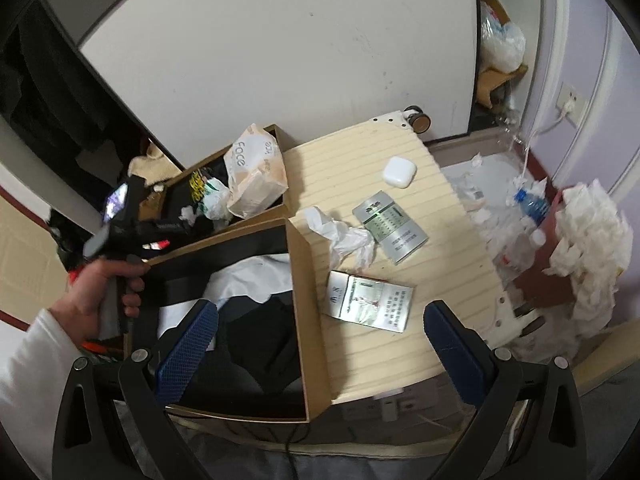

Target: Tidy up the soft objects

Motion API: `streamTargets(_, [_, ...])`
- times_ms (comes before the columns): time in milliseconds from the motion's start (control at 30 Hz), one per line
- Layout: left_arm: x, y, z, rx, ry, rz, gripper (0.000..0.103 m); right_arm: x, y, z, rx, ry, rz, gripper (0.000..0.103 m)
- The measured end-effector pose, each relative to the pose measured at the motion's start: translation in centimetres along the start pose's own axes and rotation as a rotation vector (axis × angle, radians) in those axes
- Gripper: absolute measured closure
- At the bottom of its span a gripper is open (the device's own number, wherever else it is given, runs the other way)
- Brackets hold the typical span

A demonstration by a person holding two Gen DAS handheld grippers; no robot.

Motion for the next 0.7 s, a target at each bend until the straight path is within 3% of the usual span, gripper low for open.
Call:
streamTargets(33, [-0.3,0.0,-0.1,-0.003,-0.011,-0.011,0.078,0.0,0.0,0.1,0.005,-0.003,-0.001,0.001])
streamTargets(167, [-2.1,0.3,-0.3,0.005,-0.015,-0.077,0.084,0.1,0.1,0.0,0.026,-0.015,0.005,0.001])
streamTargets(433, [-9.3,2.6,0.5,0.018,0.027,-0.258,0.085,0.0,0.0,0.3,0.011,-0.014,-0.002,0.001])
streamTargets(600, [-15.4,6.9,0.6,0.051,0.121,-0.375,0.085,0.2,0.0,0.6,-0.005,-0.005,-0.004,0.001])
streamTargets(700, [-17.3,9.5,0.8,0.049,0.180,-0.390,0.085,0.2,0.2,0.7,-0.012,0.006,-0.006,0.001])
Point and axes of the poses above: each gripper's, at about its wrist camera, not at the fingertips, and x roughly the way its jaws point, z to its left, y to its underside, the point moved 5 cm from there along x, roughly the way its jaws point, and after that the axes turned 5 degrees about z, right-handed, at the moved point
